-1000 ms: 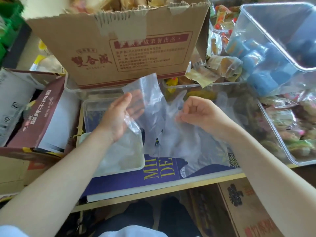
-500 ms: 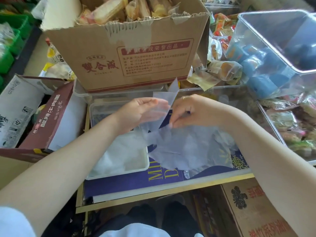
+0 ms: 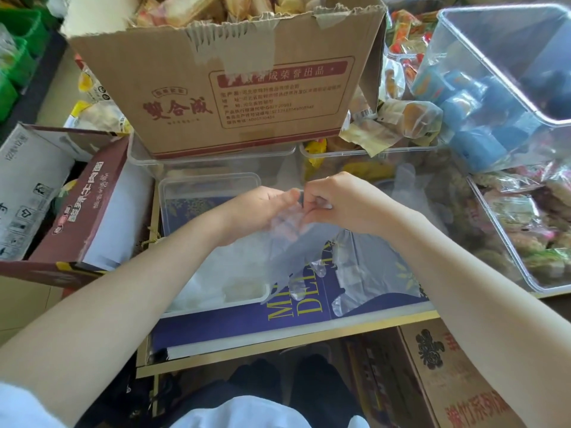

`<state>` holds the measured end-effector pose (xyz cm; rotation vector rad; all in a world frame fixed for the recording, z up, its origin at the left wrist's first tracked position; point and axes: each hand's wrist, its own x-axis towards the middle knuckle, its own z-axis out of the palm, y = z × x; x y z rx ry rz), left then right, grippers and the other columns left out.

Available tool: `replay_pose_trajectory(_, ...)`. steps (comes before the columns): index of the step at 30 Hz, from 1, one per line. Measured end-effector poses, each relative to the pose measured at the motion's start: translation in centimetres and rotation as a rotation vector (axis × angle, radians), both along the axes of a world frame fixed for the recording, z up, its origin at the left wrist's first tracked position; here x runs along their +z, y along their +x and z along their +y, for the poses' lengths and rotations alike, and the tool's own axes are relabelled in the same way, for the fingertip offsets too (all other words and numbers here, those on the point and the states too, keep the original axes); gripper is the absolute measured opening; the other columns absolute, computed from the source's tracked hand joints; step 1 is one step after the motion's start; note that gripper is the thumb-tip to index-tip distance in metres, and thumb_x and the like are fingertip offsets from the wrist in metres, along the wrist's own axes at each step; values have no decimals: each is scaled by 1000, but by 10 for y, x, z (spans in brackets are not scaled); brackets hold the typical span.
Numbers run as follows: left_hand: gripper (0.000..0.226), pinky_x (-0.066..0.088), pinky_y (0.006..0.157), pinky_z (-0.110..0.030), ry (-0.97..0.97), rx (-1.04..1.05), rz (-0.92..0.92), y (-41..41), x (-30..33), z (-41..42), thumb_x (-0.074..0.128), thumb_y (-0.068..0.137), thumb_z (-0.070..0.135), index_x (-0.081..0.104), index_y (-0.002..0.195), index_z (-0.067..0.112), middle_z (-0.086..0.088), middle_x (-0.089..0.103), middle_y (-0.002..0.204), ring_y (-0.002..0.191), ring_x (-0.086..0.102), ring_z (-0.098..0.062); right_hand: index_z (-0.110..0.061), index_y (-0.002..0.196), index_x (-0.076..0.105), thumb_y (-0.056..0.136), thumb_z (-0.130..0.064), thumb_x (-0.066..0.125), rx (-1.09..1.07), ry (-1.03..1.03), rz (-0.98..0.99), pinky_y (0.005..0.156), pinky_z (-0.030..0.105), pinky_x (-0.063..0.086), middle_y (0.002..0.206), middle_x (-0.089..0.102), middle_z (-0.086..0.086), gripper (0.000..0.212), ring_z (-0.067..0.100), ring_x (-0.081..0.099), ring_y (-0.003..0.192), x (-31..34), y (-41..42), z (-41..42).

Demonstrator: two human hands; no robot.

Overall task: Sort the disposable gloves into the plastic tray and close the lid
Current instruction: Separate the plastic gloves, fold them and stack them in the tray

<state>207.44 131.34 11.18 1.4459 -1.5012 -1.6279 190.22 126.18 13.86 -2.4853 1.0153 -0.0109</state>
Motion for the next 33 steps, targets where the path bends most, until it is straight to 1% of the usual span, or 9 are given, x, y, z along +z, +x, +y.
replay_pose_trajectory(4, 7, 45, 72, -18, -168, -21, -149, -1, -8, 2, 69, 83, 19, 64, 79, 22, 9, 66, 78, 72, 59, -4, -20, 93, 54, 81, -27, 70, -51, -9, -97, 63, 37, 48, 67, 53, -5, 21, 21, 48, 63, -5, 3, -1)
replay_pose_trajectory(8, 12, 44, 70, -22, -203, 45, -184, 2, -11, 1, 63, 87, 10, 63, 77, 16, -7, 71, 79, 72, 62, -15, -15, 117, 50, 79, -28, 74, -161, 70, -231, 51, 21, 30, 56, 41, -6, 48, 10, 36, 49, -7, 1, -1)
replay_pose_trajectory(12, 7, 47, 65, -15, -188, 131, 9, 8, -14, 0, 60, 88, 5, 63, 84, 1, -4, 70, 70, 64, 62, -10, -9, 65, 47, 74, -27, 77, -194, 163, -125, 50, 29, 23, 56, 36, -4, 36, 13, 29, 52, -9, -11, -7)
replay_pose_trajectory(14, 9, 46, 65, -14, -169, 165, 72, 11, -16, -1, 58, 89, 6, 63, 86, -1, 1, 70, 69, 62, 62, -7, -3, 61, 42, 76, -21, 75, -241, 231, -180, 50, 28, 20, 58, 34, -1, 40, 11, 26, 53, -10, -19, -8)
replay_pose_trajectory(16, 10, 47, 65, -13, -147, 205, 128, 13, -16, -1, 57, 89, 7, 63, 88, -1, 0, 72, 74, 65, 64, -6, 4, 67, 50, 78, -18, 73, -323, 320, -309, 51, 24, 24, 61, 40, 3, 34, 7, 31, 53, -11, -25, -8)
replay_pose_trajectory(19, 12, 48, 67, -13, -126, 247, 170, 12, -18, -1, 56, 87, 12, 63, 86, 2, 1, 73, 74, 69, 67, -6, -11, 73, 65, 83, -19, 70, -459, 505, -560, 61, 28, 35, 74, 61, 10, 13, 18, 48, 66, -16, -32, -8)
replay_pose_trajectory(23, 16, 52, 71, -18, -93, 291, 208, 2, -19, 0, 49, 92, 11, 64, 90, 7, 3, 74, 77, 72, 70, -10, -16, 76, 62, 88, -11, 63, -632, 648, -859, 66, 30, 47, 70, 67, -1, 13, 18, 63, 70, -28, -33, -7)
replay_pose_trajectory(27, 12, 54, 62, -22, -32, 280, 131, -9, -24, 1, 48, 95, 13, 60, 95, 15, 4, 73, 74, 61, 67, -12, -14, 88, 59, 90, -12, 60, -770, 636, -943, 56, 19, 44, 69, 64, -4, 4, 7, 60, 60, -39, -38, -10)
replay_pose_trajectory(33, 14, 35, 49, -15, -9, 279, -51, -19, -41, 6, 61, 89, 14, 62, 74, 13, 3, 58, 55, 49, 47, -6, -18, 91, 56, 92, -8, 56, -789, 632, -963, 73, 34, 54, 81, 69, 3, 11, 19, 68, 75, -44, -69, -25)
